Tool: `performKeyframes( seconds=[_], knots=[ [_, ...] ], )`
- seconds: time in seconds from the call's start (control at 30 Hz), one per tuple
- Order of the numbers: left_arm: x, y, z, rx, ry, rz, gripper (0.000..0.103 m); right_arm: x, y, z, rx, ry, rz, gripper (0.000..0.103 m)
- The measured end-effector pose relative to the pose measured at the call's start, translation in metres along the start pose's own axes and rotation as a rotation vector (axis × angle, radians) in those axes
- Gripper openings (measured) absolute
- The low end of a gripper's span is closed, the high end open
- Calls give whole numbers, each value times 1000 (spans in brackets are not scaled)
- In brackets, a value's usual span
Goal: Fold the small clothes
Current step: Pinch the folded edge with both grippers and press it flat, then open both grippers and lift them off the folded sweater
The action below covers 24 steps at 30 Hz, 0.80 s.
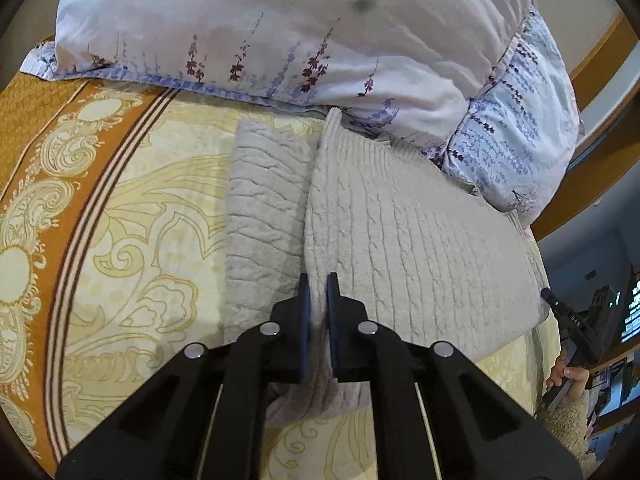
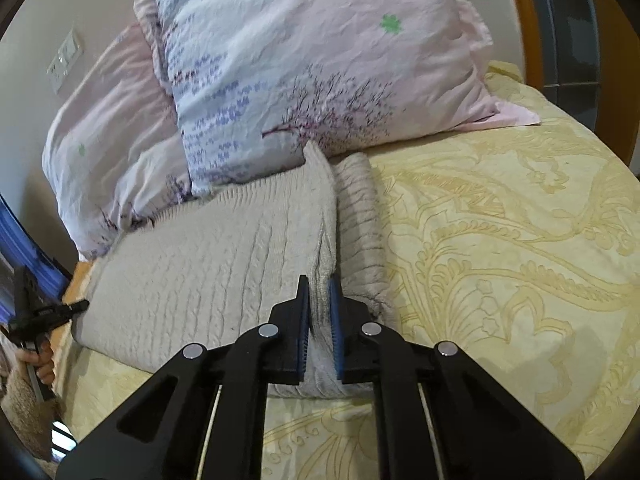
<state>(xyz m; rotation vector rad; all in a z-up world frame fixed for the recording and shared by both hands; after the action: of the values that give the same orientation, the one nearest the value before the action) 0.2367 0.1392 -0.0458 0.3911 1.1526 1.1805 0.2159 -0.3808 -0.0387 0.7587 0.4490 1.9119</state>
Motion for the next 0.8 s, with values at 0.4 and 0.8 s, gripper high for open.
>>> performKeyframes(
  seconds=[0.4,0.8],
  knots=[
    [4,12,-6,7,-68,12,7,-8,0,-20,73,-24,-100,10],
    [-4,30,0,-90,-81,37,42,10,9,7,1,33,-175,32]
  ],
)
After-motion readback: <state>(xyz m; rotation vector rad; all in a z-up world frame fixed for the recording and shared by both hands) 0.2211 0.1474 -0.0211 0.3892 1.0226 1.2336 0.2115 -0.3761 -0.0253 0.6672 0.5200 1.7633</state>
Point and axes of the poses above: each gripper's, at about its wrist camera, not at the fingertips, and y roughly against the way its jaws point, x to its left, z to its top, the point moved 8 cm from there along -y, roughly the way its jaws point, and after that the axes turned 8 degrees about y, right-handed, at the moved point
